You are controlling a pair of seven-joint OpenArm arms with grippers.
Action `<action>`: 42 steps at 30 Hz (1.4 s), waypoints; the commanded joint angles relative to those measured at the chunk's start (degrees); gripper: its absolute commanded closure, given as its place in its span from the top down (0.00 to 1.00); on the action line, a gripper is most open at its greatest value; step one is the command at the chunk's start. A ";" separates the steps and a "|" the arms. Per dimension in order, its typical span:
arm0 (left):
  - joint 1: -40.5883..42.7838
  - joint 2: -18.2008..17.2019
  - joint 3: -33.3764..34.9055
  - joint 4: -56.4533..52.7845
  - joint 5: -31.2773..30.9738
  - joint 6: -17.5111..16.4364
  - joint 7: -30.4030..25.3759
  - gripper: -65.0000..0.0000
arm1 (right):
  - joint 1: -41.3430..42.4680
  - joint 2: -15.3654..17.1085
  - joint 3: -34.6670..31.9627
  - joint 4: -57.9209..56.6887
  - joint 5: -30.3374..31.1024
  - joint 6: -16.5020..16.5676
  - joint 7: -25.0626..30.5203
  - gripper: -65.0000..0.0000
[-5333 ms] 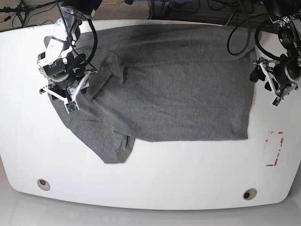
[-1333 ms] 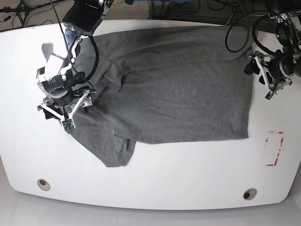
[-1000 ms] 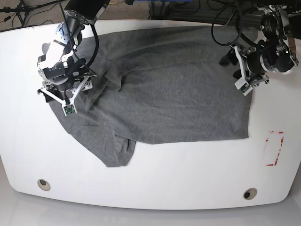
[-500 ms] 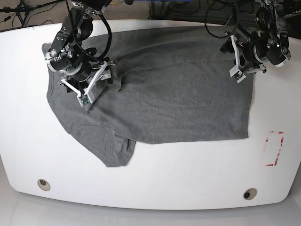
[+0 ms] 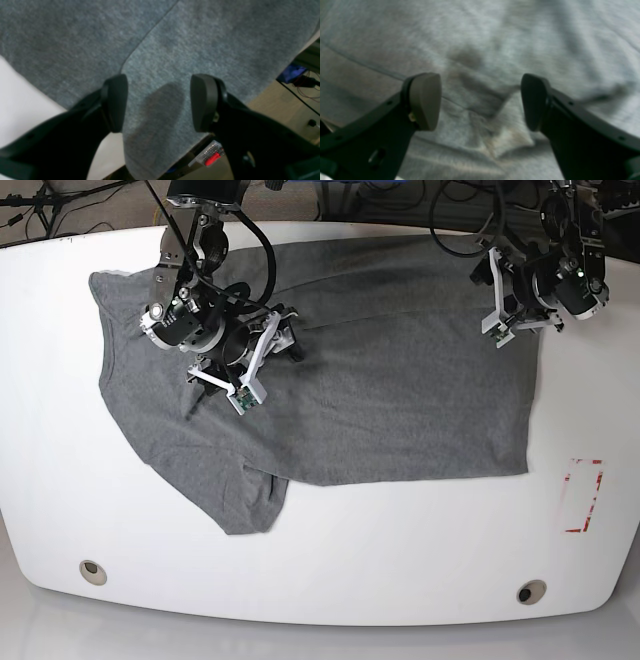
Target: Fold the T-shirt properly
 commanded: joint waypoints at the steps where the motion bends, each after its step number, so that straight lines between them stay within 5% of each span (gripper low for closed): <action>1: -0.20 -0.65 -0.35 0.80 -0.40 -0.08 -0.34 0.57 | 0.70 0.49 0.11 -0.57 -1.48 -0.10 3.56 0.73; 9: -0.20 -0.65 -0.44 0.80 -0.40 -0.08 -0.34 0.57 | 0.70 0.66 0.20 -4.09 -10.36 -0.10 9.01 0.69; 13: -0.20 -0.65 -0.44 0.80 -0.40 -0.08 -0.34 0.57 | 0.70 0.66 0.20 -5.41 -13.26 -0.10 11.38 0.54; 21: -0.20 -0.65 -0.44 0.80 -0.40 -0.08 -0.34 0.57 | 1.67 0.66 0.47 -9.54 -13.79 -0.10 13.93 0.28; 35: -0.20 -0.73 -0.53 0.80 -0.40 -0.08 -0.34 0.57 | 2.72 2.69 1.08 -12.26 -13.79 -0.10 14.37 0.23; 40: -0.20 -0.73 -0.53 0.80 -0.40 -0.08 -0.34 0.57 | 2.81 2.69 0.91 -12.17 -13.79 -0.10 14.37 0.01; 42: -0.20 -0.73 -0.53 0.80 -0.40 -0.08 -0.34 0.57 | 2.81 2.69 0.73 -11.91 -13.79 -0.10 14.37 0.00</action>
